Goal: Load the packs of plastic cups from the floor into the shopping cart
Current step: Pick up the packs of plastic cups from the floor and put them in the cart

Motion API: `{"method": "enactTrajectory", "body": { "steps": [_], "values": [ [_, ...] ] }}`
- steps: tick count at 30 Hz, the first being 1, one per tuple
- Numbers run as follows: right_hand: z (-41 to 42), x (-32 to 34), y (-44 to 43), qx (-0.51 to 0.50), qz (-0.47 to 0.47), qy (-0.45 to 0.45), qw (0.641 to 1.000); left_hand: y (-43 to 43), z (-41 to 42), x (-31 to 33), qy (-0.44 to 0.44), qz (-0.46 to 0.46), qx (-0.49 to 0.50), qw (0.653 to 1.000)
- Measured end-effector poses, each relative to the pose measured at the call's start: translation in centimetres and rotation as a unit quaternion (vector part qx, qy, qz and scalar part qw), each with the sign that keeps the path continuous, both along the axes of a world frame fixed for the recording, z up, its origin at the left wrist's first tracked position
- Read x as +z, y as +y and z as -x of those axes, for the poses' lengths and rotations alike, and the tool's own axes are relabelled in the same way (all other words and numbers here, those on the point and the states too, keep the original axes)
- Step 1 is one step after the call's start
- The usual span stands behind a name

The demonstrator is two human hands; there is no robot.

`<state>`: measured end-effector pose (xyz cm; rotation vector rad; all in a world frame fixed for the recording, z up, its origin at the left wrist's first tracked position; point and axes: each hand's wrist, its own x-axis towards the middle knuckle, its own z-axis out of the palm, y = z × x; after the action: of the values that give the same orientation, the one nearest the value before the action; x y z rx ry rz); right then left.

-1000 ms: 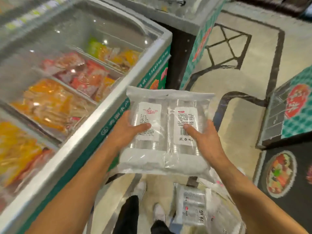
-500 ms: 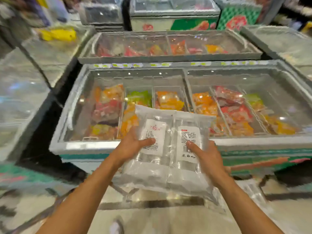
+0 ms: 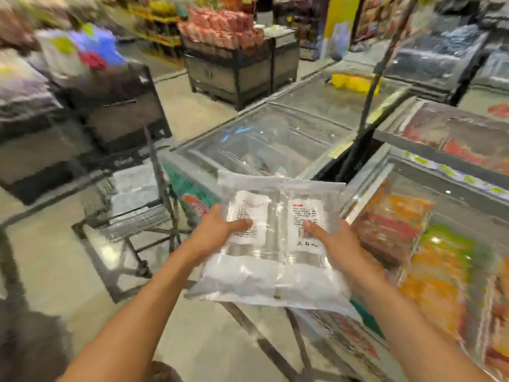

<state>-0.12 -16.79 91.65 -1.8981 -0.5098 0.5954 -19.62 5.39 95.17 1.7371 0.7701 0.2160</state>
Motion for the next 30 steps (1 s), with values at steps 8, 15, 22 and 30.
{"method": "enactTrajectory", "body": {
  "steps": [8, 15, 22, 30],
  "values": [
    [1.5, -0.7, 25.5, 0.144, 0.013, 0.046, 0.988, 17.9, 7.6, -0.3, -0.007, 0.034, 0.157, 0.987],
    [2.8, -1.0, 44.9, 0.252, 0.01, 0.095, 0.963, 32.0, 10.3, -0.3, -0.009, 0.05, 0.241, 0.969],
    [3.7, -4.5, 62.1, 0.293, 0.027, 0.095, 0.951, 45.9, 11.9, -2.0, -0.004, 0.076, 0.301, 0.951],
    [5.4, -7.4, 84.4, 0.337, 0.08, 0.078, 0.935, 67.3, 13.9, -7.7, -0.001, 0.094, 0.33, 0.939]
  ]
}}
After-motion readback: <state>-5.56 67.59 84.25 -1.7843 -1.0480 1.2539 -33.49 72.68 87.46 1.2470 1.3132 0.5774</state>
